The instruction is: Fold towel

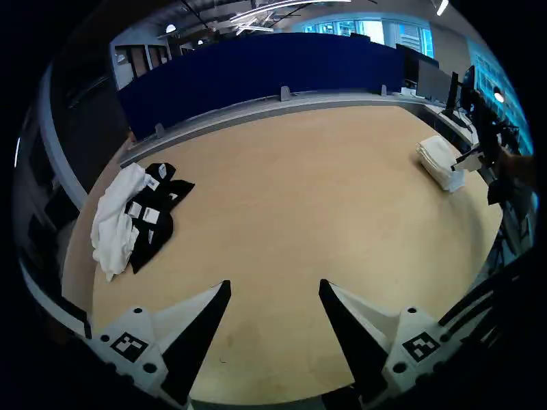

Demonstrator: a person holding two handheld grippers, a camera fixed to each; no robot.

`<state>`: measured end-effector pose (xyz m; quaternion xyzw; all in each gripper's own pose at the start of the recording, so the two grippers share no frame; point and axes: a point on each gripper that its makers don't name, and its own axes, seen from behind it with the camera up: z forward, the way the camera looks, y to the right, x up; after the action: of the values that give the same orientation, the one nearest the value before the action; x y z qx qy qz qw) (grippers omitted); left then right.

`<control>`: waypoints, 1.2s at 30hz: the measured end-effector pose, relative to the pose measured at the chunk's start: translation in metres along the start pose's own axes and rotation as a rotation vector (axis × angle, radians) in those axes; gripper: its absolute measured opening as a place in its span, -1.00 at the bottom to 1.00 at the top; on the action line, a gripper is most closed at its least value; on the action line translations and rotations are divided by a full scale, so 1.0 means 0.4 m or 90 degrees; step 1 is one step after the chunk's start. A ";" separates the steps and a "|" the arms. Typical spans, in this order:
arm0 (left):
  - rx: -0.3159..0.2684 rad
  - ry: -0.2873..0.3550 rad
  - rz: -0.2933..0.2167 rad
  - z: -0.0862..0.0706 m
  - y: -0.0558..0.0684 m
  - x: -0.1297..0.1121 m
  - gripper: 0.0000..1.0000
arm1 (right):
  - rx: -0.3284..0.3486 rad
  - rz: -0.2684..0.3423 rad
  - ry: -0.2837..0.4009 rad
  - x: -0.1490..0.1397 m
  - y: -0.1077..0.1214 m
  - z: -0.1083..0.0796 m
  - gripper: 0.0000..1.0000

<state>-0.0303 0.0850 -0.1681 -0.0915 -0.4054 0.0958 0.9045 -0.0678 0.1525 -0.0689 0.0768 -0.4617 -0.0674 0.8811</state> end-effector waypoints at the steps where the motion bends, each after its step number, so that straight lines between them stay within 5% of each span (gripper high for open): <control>1: 0.001 -0.001 0.001 -0.001 -0.001 -0.001 0.92 | -0.003 0.002 -0.003 -0.007 0.004 0.004 0.87; 12: 0.003 -0.003 0.005 -0.007 -0.013 -0.006 0.92 | -0.007 0.030 -0.010 -0.037 0.020 0.027 0.87; 21: 0.000 -0.001 0.001 -0.003 -0.011 -0.003 0.92 | -0.006 0.013 0.038 0.072 0.014 0.004 0.87; 36: 0.016 -0.013 -0.010 -0.021 -0.036 -0.031 0.92 | -0.008 0.021 0.033 0.188 0.057 0.114 0.87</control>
<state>-0.0304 0.0672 -0.1789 -0.0756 -0.4141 0.0948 0.9021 -0.0617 0.1572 0.0217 0.0656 -0.4396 -0.0538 0.8942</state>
